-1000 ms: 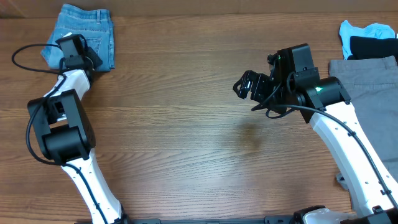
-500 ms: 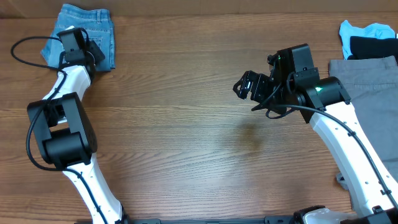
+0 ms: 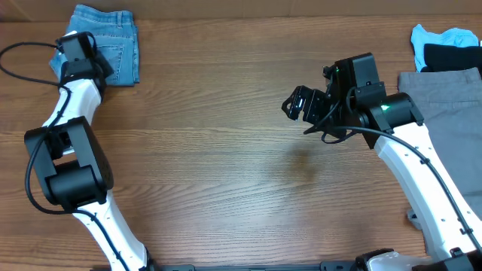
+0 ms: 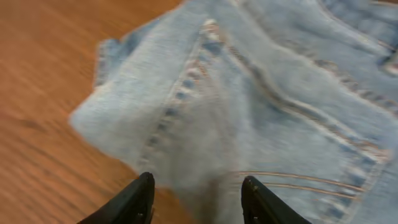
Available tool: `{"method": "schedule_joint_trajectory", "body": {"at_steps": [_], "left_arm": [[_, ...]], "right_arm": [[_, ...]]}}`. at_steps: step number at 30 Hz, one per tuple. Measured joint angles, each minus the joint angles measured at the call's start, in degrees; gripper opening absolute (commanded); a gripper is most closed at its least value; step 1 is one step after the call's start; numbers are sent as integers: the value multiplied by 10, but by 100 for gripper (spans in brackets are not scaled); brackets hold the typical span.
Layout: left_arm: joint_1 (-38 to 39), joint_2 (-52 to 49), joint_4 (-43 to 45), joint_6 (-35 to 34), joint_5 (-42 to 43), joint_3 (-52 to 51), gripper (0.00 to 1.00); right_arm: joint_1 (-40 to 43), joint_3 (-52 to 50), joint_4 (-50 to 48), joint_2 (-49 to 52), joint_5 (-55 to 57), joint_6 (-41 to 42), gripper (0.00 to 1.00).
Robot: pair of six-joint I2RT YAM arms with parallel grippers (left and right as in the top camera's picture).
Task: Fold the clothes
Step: 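Release the jeans and press them flat with the left gripper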
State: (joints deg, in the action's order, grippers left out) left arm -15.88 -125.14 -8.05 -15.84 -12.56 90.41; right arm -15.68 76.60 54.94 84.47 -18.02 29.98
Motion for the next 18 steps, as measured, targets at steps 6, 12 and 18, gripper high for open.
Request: {"method": "schedule_joint_trajectory", "body": {"at_steps": [6,12,18], "left_arm": [[-19,-17,-5,6,-2,0,61],[-19,-44,-13,11,-3,0,75],[-19,-38,-31,10,-8,0,96]], "right_arm": [[-1,0,0,4,0,0,100],[-1,0,0,4,0,0,100],[-1,0,-1,4,0,0,100]]}}
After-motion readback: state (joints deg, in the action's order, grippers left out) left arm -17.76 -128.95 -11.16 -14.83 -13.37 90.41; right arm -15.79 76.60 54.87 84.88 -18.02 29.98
